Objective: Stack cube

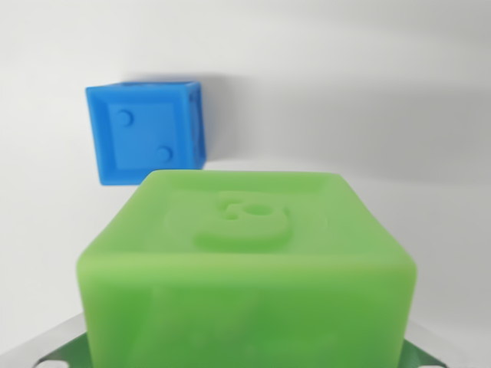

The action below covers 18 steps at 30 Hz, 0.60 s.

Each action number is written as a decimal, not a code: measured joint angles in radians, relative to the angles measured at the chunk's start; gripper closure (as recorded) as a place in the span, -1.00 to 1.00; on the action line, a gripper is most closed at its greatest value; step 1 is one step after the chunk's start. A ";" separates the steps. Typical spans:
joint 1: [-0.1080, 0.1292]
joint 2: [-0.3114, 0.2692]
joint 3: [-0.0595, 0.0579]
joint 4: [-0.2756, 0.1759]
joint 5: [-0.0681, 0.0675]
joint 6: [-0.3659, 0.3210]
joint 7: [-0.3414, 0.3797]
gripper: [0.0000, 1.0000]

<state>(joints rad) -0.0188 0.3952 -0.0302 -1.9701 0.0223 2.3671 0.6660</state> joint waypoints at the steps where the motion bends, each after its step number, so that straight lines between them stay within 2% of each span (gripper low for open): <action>1: 0.003 -0.001 0.000 0.003 0.000 -0.004 0.003 1.00; 18: 0.046 -0.007 0.000 0.043 -0.001 -0.051 0.054 1.00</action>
<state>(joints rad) 0.0277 0.3877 -0.0300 -1.9274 0.0208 2.3164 0.7196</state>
